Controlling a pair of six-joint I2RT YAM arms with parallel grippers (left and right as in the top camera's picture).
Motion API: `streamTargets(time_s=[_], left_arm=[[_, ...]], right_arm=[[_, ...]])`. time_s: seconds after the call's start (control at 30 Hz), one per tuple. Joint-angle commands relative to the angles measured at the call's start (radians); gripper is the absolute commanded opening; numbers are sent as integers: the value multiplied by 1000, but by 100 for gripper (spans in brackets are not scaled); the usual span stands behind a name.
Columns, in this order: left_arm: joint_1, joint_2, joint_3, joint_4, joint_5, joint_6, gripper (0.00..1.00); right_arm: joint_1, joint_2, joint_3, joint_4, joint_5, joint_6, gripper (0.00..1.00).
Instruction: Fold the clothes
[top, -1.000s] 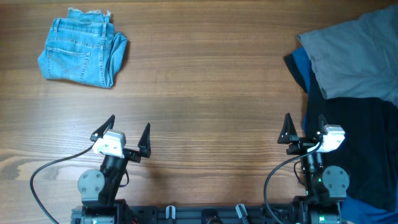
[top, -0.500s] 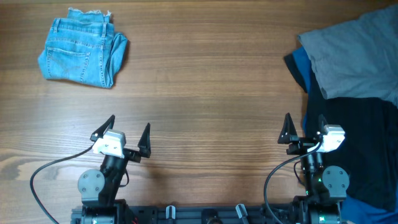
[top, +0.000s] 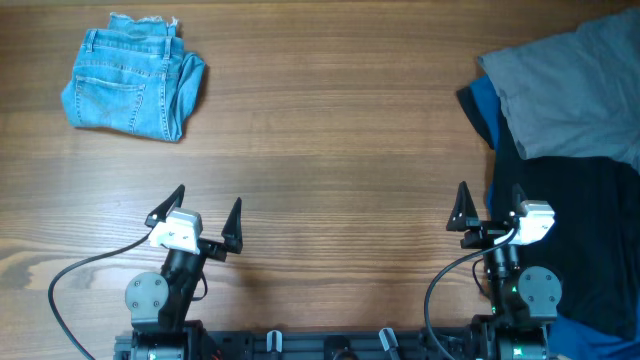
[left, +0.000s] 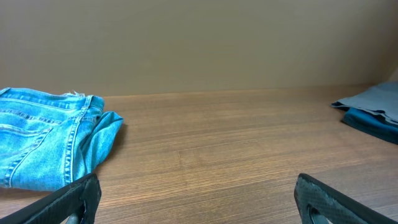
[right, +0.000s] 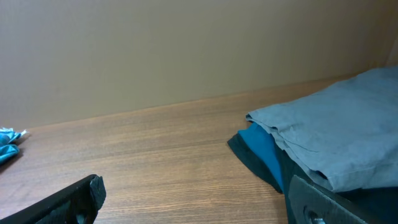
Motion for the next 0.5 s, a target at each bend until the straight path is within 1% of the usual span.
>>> streamTargets(time_s=[0.0, 0.47], left_arm=[[-5, -7, 0, -8, -6, -10, 100], [-5, -7, 0, -8, -6, -10, 100]], right_arm=[[-6, -8, -4, 5, -2, 7, 100], [-6, -8, -4, 5, -2, 7, 100]])
